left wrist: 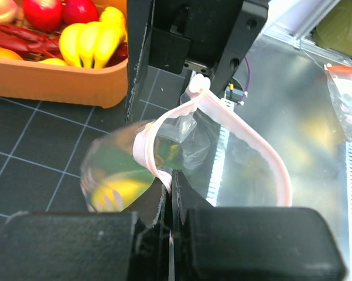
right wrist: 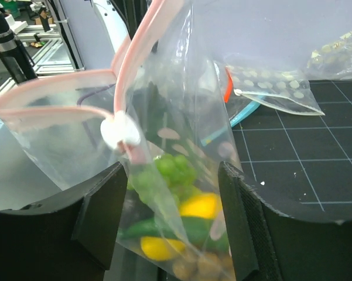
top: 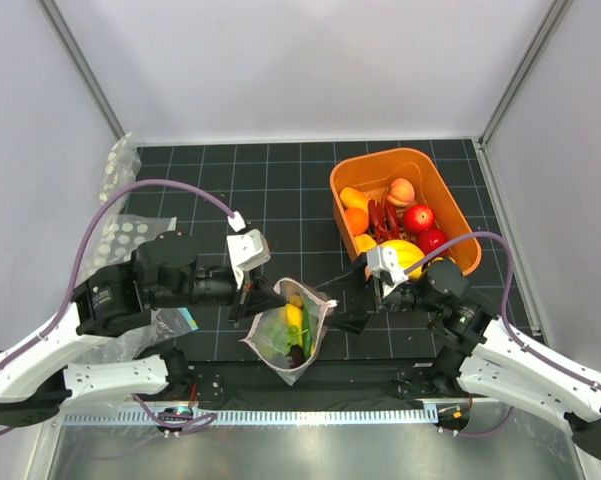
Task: Place the food in the zip-top bag and seal the zipper
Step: Adjust the zipper food storage bag at the center of the board.
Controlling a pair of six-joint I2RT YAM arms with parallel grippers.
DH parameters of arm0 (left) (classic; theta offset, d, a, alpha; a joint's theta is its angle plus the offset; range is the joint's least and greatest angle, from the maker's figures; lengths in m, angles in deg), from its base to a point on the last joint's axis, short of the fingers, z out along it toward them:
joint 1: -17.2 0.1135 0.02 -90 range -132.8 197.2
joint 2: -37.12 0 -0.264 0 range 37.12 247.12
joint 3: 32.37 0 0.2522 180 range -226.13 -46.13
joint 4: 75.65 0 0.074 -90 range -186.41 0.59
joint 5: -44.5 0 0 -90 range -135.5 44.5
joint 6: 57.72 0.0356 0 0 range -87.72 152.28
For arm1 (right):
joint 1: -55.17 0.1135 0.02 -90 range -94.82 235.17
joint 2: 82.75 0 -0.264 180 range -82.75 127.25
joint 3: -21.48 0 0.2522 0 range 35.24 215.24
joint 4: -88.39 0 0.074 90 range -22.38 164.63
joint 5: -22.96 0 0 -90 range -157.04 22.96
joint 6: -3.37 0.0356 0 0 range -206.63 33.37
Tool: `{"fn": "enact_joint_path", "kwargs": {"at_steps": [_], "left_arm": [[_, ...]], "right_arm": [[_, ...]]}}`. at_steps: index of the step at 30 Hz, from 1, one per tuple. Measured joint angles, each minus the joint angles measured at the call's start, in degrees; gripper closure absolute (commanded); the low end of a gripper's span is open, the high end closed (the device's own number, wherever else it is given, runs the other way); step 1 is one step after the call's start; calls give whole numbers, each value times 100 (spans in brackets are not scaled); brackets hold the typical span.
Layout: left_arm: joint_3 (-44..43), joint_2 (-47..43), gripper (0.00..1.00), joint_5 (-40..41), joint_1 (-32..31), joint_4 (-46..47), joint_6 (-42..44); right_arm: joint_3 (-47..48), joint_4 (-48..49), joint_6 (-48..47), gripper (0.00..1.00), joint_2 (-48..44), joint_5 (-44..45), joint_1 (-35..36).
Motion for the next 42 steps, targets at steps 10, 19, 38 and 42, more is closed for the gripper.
{"fn": "enact_joint_path", "kwargs": {"at_steps": [10, 19, 38, 42], "left_arm": [[122, 160, 100, -267, 0, 7, 22], [166, 190, 89, 490, 0, -22, 2], [-1176, 1202, 11, 2966, 0, -199, 367], [-1023, 1364, 9, 2544, 0, 234, 822]], "right_arm": [[122, -2, 157, 99, 98, -177, 0], [245, -247, 267, 99, 90, -17, 0], [2426, -3633, 507, 99, 933, 2531, -4], [2623, -3989, 697, 99, 920, 2671, -4]]}}
